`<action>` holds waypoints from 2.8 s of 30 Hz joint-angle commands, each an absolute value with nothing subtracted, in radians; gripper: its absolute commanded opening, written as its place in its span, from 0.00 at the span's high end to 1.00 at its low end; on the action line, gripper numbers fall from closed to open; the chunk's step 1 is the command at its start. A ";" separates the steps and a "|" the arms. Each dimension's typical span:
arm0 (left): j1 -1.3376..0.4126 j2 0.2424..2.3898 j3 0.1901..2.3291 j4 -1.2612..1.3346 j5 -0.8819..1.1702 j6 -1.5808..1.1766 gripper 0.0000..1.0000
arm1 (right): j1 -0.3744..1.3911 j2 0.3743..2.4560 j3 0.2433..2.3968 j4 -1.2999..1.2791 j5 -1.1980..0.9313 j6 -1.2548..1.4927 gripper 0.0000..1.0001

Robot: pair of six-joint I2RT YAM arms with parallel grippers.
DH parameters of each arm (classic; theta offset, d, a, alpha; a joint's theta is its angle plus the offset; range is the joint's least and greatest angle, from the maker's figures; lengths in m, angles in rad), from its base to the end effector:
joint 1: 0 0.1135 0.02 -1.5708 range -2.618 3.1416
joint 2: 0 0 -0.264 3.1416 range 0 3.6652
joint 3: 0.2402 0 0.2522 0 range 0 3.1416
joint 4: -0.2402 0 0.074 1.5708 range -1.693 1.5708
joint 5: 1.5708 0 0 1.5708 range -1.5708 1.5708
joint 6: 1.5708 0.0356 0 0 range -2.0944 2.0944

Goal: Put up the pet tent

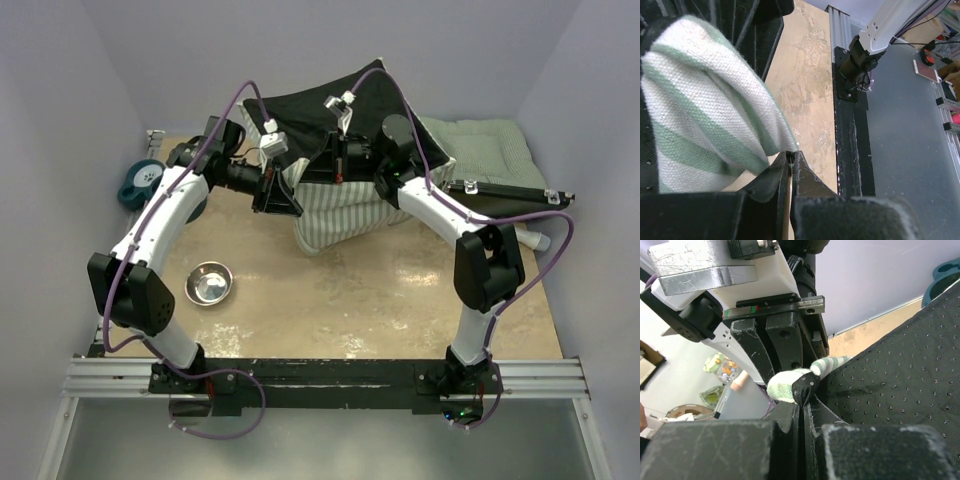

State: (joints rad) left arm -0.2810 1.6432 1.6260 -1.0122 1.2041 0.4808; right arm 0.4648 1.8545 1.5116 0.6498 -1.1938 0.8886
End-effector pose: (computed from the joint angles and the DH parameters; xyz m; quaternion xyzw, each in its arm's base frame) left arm 0.3076 -0.1234 0.3582 0.4358 0.6809 -0.5210 0.2737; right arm 0.3676 0.2213 0.3674 -0.3406 0.5730 0.6768 0.3124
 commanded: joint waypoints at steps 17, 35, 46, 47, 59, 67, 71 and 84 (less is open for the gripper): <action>-0.334 1.747 1.635 -1.146 1.035 0.426 1.00 | 0.456 1.753 1.505 0.850 -1.048 0.977 1.00; -0.336 1.787 1.657 -1.135 1.003 0.400 1.00 | 0.456 1.738 1.474 0.893 -1.068 1.029 1.00; -0.336 1.782 1.638 -1.114 0.977 0.380 1.00 | 0.456 1.741 1.477 0.917 -1.074 1.057 1.00; -0.336 1.782 1.640 -1.111 0.974 0.379 1.00 | 0.456 1.741 1.479 0.919 -1.074 1.057 1.00; -0.344 1.798 1.651 -1.092 0.957 0.367 1.00 | 0.456 1.738 1.474 0.911 -1.068 1.058 1.00; -0.354 1.807 1.657 -1.086 0.946 0.361 1.00 | 0.457 1.740 1.477 0.913 -1.061 1.060 1.00; -0.353 1.805 1.666 -1.089 0.951 0.356 1.00 | 0.457 1.733 1.468 0.911 -1.077 1.048 1.00; -0.325 1.753 1.769 -1.051 1.017 0.319 1.00 | 0.457 1.695 1.440 0.657 -1.126 0.724 1.00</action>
